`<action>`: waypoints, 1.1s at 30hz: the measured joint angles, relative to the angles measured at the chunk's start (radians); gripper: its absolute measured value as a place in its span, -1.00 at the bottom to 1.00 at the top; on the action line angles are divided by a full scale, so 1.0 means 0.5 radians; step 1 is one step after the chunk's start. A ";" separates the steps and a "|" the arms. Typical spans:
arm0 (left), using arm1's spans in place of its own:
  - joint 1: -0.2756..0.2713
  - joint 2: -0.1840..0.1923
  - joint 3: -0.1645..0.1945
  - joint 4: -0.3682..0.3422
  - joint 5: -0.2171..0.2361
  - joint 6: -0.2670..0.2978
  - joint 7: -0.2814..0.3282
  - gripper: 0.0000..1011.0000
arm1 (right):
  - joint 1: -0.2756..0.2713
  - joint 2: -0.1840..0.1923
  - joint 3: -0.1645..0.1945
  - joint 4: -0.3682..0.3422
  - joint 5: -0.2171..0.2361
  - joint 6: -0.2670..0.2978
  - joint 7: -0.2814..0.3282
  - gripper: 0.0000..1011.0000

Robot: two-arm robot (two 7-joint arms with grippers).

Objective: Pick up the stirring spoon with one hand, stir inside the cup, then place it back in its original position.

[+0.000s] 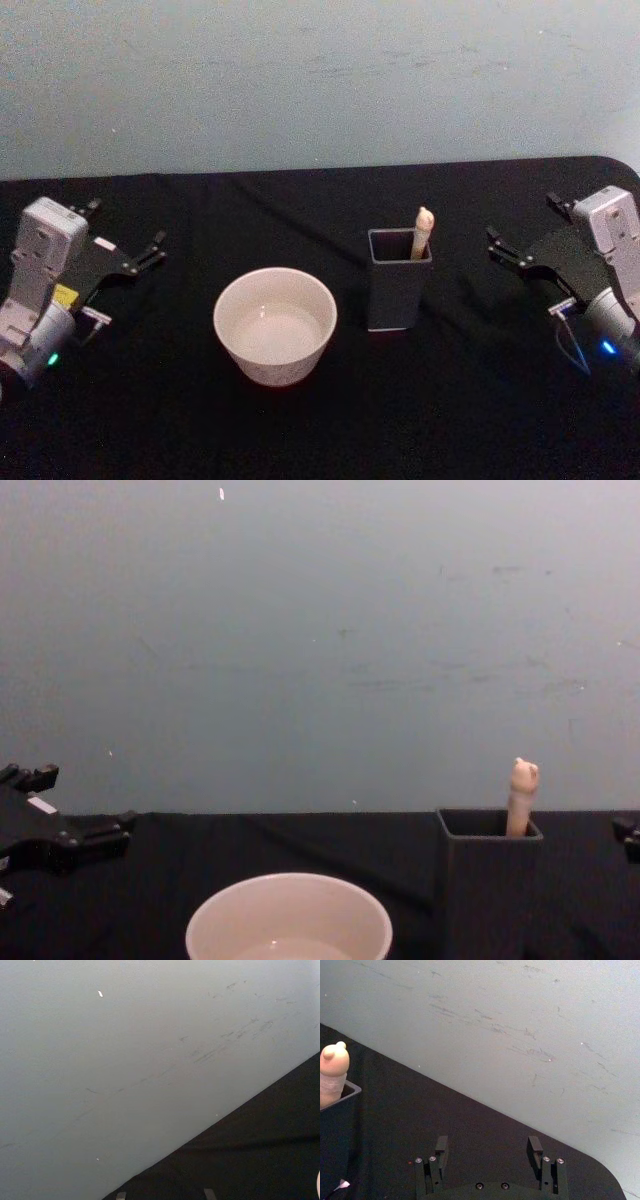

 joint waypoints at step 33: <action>0.000 0.000 0.000 0.000 0.000 0.000 0.000 0.98 | 0.000 0.000 0.000 0.000 0.000 0.000 0.000 0.98</action>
